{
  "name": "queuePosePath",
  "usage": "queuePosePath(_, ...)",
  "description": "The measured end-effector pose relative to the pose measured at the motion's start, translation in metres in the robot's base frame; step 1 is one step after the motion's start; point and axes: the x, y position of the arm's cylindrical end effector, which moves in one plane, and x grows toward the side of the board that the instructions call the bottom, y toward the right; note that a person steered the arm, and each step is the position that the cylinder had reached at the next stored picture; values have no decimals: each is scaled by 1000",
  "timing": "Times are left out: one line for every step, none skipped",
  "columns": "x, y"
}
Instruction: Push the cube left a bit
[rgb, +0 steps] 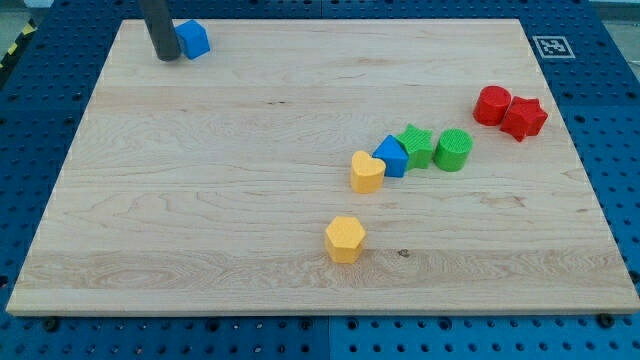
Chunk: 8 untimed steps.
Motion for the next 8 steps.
queuePosePath(-8,16)
queuePosePath(-23,17)
queuePosePath(-7,9)
queuePosePath(15,30)
queuePosePath(6,73)
queuePosePath(-32,114)
queuePosePath(-34,116)
queuePosePath(-37,106)
